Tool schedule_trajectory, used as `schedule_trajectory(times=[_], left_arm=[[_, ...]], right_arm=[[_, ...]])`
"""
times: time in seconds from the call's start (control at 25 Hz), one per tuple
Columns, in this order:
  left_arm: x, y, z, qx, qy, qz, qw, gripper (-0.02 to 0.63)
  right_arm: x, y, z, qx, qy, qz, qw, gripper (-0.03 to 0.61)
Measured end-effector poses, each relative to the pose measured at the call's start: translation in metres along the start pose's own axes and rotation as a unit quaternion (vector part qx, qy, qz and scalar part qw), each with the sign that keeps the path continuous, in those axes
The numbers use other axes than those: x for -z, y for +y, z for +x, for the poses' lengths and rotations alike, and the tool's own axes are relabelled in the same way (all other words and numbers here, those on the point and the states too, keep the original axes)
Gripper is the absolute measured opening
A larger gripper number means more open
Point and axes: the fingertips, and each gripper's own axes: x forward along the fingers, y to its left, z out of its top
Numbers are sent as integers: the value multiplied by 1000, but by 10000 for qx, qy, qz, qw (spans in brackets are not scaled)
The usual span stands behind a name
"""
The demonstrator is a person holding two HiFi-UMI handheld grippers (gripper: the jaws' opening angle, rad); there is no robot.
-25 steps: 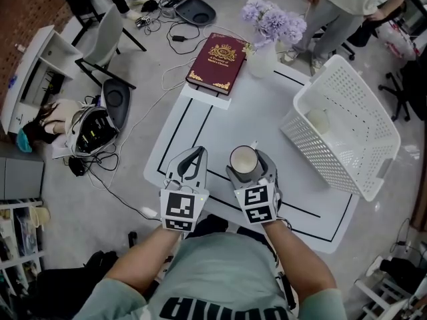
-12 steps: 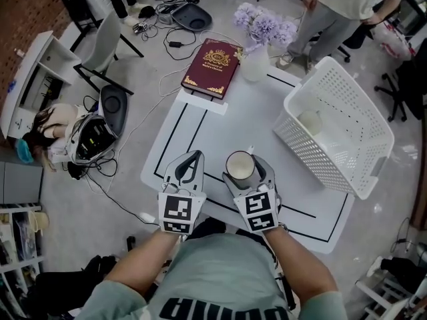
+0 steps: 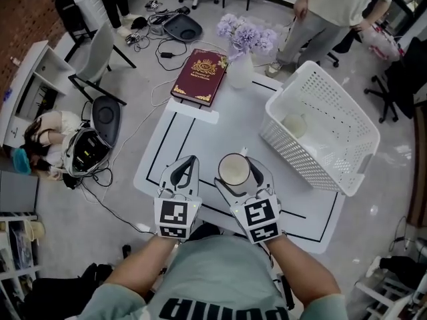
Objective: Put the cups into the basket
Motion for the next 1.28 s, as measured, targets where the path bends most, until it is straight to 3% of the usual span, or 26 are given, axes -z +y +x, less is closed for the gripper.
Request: schedule_trajectory(times=[0.24,0.52,1.28], left_arm=[[-18,-12,-6,0,-67,-153,9999,5],[-51,-44,-10,268,-296,-210,9990,5],[-131,-141,19,1031,-576,-18,9930,5]], right_arm=[[-20,-4,-31,-9,-69,5,10000,376],[-45,-24,-76,82,-156,30,9998,376],[-76,-114,-157,609,-436,173,9970,376]])
